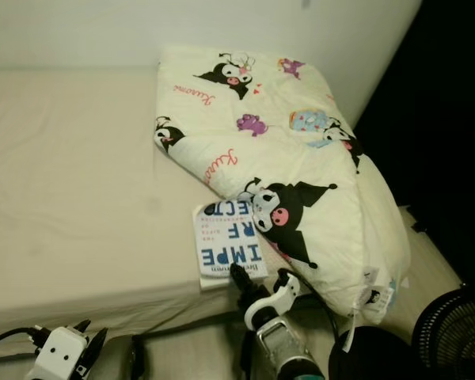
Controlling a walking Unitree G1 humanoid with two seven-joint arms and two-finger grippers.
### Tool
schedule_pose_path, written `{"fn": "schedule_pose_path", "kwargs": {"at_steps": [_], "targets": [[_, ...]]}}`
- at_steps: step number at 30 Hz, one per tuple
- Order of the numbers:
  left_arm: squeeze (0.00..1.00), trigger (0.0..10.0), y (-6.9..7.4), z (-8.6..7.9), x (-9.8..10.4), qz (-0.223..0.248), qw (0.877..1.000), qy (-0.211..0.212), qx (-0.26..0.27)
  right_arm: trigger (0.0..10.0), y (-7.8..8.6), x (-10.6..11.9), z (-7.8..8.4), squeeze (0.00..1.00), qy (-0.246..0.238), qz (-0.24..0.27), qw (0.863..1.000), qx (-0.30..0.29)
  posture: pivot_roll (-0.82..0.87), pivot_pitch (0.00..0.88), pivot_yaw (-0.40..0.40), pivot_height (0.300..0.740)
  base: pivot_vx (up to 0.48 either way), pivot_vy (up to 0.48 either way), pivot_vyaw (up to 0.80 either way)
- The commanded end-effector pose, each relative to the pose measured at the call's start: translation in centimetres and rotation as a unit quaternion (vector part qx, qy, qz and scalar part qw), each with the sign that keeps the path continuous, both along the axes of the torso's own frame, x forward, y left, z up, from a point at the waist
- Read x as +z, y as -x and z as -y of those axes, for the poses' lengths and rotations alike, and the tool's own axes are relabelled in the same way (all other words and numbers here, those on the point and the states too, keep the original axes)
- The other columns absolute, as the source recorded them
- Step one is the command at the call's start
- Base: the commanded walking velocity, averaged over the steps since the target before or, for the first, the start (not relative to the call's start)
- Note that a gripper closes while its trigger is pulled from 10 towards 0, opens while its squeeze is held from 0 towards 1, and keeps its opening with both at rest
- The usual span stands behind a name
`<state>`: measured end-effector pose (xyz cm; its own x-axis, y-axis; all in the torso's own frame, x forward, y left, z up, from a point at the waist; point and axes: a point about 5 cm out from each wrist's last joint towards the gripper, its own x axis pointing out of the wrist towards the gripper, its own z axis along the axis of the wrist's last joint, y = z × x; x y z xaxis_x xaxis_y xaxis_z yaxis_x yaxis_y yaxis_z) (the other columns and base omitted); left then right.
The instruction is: Clean up the room
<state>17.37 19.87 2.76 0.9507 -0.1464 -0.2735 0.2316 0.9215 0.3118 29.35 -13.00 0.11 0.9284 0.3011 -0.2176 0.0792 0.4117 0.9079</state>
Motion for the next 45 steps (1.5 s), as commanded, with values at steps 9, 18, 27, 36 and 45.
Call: {"fn": "schedule_pose_path", "kwargs": {"at_steps": [9,18,27,36,45], "targets": [[0.00,10.0,0.5,-0.1,-0.6,-0.016,1.000,0.000,0.002,0.0,-0.8,0.9,1.4,0.00,-0.016,0.016,0.998,-0.054,0.14,0.076,-0.021,0.589,0.000,0.000,0.00],[0.00,10.0,0.3,0.0,-0.5,-0.014,1.000,0.000,0.000,0.0,-1.0,1.0,1.5,0.00,-0.016,0.018,0.998,-0.058,0.14,0.075,-0.018,0.589,0.000,0.000,0.00],[0.00,10.0,0.0,0.4,-0.4,-0.013,1.000,0.000,-0.014,10.0,-0.9,0.4,0.8,0.00,0.060,-0.023,0.997,-0.049,0.15,0.099,-0.015,0.589,0.000,0.000,0.00],[0.00,10.0,0.5,0.7,0.5,-0.009,0.999,-0.002,-0.033,10.0,-0.3,-0.4,0.5,0.00,0.077,-0.053,0.994,-0.062,0.19,0.175,0.017,0.589,0.000,0.000,0.00],[0.00,10.0,1.8,0.2,0.8,-0.016,0.999,-0.006,-0.029,10.0,-0.6,-0.1,0.9,1.00,0.041,-0.049,0.993,-0.101,0.22,0.188,0.020,0.589,0.000,0.000,0.00]]}}
